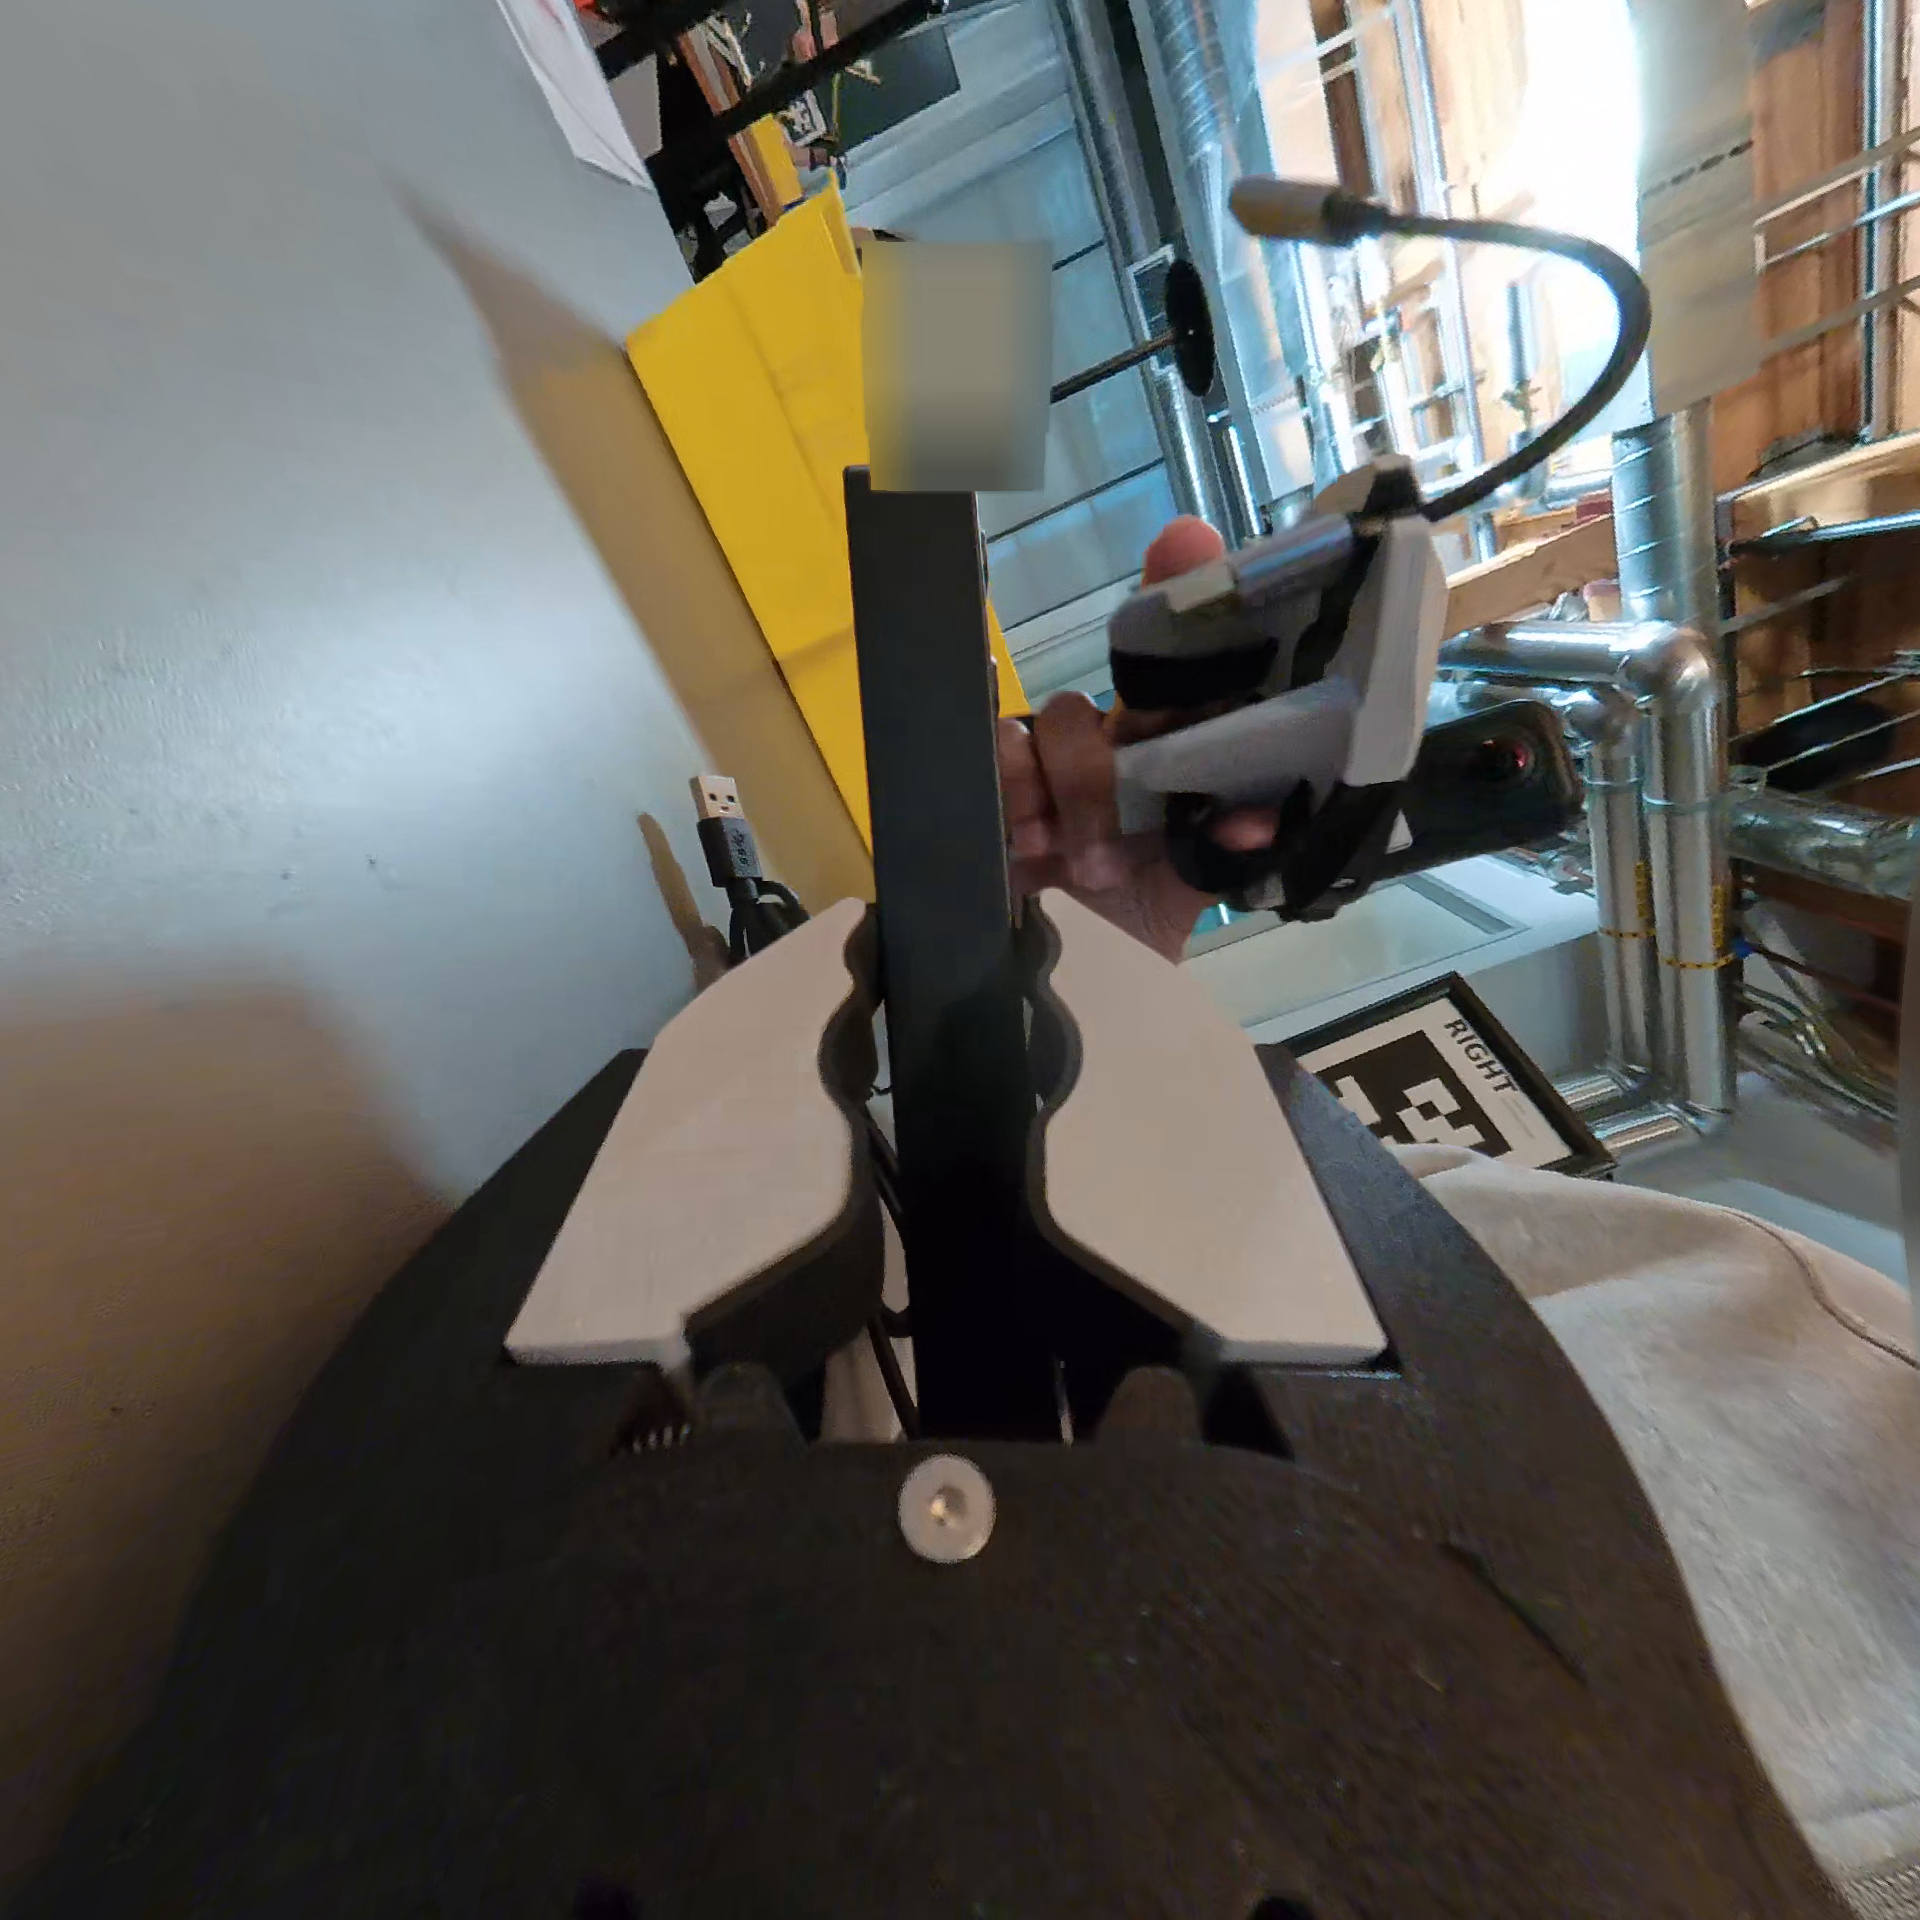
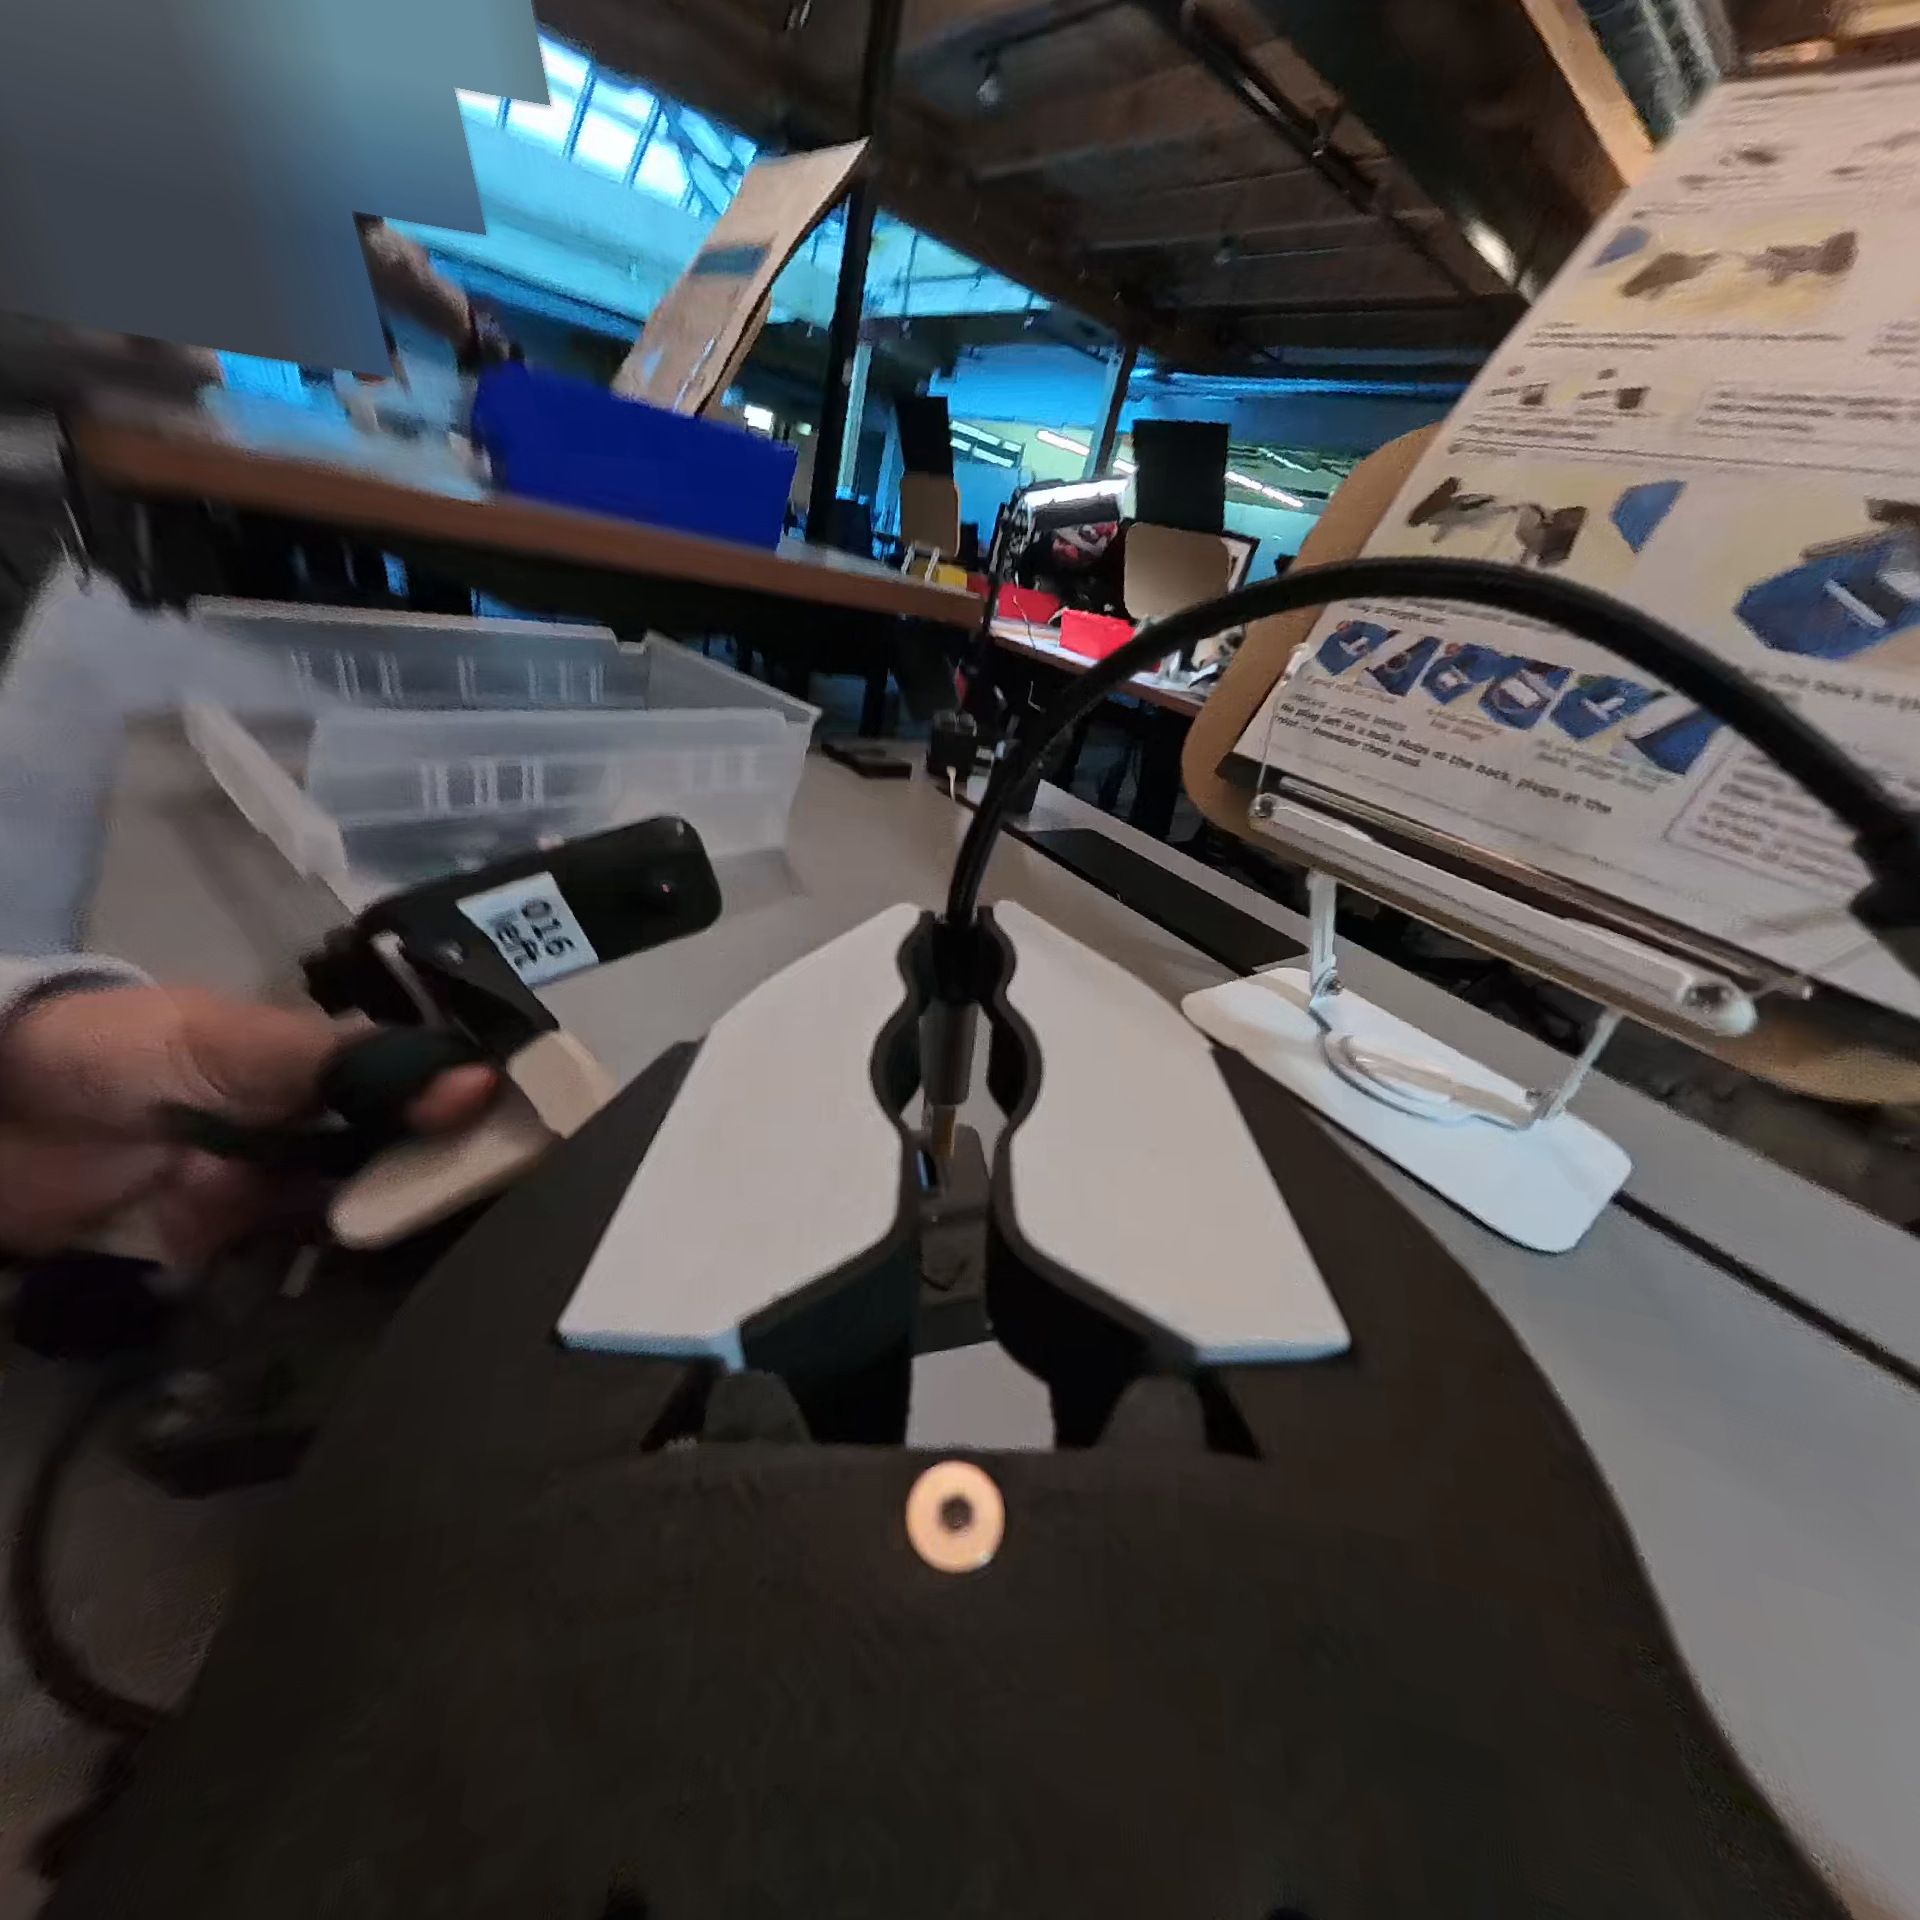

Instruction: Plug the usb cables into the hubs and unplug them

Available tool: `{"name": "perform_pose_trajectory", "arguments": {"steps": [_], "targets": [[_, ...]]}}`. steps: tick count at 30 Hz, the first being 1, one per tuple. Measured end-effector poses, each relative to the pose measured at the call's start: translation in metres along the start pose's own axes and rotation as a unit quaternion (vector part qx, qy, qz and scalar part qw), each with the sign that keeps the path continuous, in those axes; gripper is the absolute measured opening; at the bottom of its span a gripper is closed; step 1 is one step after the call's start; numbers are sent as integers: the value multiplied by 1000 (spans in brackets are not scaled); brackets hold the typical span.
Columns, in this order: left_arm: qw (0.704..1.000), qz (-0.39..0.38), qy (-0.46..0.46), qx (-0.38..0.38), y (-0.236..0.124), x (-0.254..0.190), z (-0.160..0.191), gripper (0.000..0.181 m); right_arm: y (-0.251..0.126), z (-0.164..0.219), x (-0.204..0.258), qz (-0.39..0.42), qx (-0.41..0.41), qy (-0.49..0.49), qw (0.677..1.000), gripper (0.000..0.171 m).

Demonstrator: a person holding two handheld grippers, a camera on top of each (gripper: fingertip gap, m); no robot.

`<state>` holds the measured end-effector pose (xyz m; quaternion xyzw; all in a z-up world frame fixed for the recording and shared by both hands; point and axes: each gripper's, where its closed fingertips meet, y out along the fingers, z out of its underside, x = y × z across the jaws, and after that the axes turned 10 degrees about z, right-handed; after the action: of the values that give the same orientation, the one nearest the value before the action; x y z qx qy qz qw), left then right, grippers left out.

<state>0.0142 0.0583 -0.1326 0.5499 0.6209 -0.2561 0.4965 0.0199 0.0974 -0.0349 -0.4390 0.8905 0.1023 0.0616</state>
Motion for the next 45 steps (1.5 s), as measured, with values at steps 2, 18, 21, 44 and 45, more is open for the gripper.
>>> {"name": "perform_pose_trajectory", "arguments": {"steps": [2, 18, 21, 44, 45], "targets": [[1000, 10, -6, -4, 0, -2, 0, 26, 10, 10, 2, -13, 5, -10, 1000, 8], [998, 43, -42, -8, 4, -7, 5, 26, 14, 25, 7, -54, 8, 26, 998, 8], [999, 35, -38, -12, 3, -5, 4, 26, 16, 29, 9, -50, 18, 14, 998, 8], [994, -60, 81, -37, -11, 3, -13, 26, 1, 40, 8, -27, 58, -57, 996, 9], [995, -53, 81, -39, -11, 1, -14, 25, 1, 37, 7, -23, 51, -53, 997, 9]]}}
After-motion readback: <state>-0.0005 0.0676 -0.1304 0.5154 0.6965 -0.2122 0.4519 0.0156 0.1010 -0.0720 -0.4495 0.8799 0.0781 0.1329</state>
